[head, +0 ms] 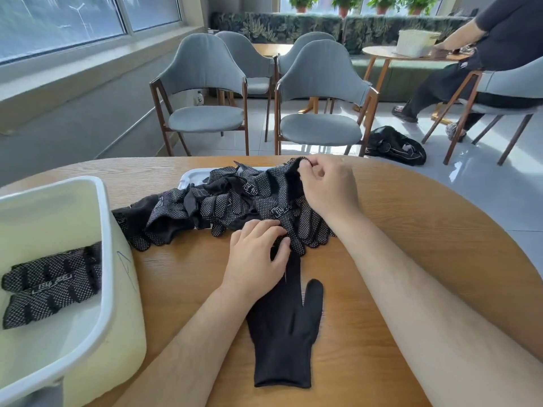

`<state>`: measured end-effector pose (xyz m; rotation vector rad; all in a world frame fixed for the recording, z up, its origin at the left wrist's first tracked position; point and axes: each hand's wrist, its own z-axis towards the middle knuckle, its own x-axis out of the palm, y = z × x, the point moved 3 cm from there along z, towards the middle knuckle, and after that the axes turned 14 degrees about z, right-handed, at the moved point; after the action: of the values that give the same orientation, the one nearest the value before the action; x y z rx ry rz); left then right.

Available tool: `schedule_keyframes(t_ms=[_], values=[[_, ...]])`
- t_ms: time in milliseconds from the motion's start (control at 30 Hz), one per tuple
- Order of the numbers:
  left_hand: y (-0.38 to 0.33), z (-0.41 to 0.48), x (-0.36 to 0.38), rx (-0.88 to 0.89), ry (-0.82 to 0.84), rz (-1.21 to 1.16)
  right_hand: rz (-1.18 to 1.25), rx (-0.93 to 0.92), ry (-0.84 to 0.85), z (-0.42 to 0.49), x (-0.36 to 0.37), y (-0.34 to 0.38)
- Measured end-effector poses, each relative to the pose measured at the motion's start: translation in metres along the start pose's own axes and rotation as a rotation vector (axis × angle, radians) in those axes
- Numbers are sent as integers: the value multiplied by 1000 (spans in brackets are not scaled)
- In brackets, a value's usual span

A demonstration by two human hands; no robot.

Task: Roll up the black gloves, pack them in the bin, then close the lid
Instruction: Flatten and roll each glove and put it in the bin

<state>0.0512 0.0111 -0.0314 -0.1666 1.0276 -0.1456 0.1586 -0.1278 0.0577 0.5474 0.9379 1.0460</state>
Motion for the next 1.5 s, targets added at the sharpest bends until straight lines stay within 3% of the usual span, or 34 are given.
schedule_keyframes(t_ms=[200, 300, 433, 533, 633, 733, 800, 867, 933, 1033, 1100, 1200, 1367, 1500], values=[[0, 6, -17, -123, 12, -249, 112, -49, 57, 6, -30, 47], [-6, 9, -29, -318, 149, -615, 207, -8, 126, -1, -40, 63], [-19, 9, -27, -559, 306, -960, 521, 133, 219, -16, -48, 73], [-25, 10, -25, -682, 419, -1420, 768, 211, 237, -28, -56, 76], [-27, 13, -35, -737, 356, -1725, 900, 289, 191, -40, -63, 71], [-19, 14, -45, -668, 194, -1611, 623, 318, 80, -52, -72, 56], [-13, 16, -61, -597, 88, -1263, 382, 298, -59, -60, -79, 46], [-12, 19, -84, -503, 0, -970, 294, 178, -136, -65, -86, 47], [-19, 24, -108, -395, -17, -875, 316, 70, -2, -66, -89, 57], [-27, 29, -133, -260, 17, -701, 272, 30, 355, -69, -83, 74], [-27, 31, -142, -212, 2, -562, 229, -20, 415, -68, -81, 78], [-26, 28, -154, -203, -74, -581, 243, -50, 344, -64, -82, 78], [-19, 21, -152, -274, -51, -750, 448, 74, 408, -66, -79, 73], [-16, 13, -141, -280, -2, -715, 320, 37, 436, -76, -74, 71]])
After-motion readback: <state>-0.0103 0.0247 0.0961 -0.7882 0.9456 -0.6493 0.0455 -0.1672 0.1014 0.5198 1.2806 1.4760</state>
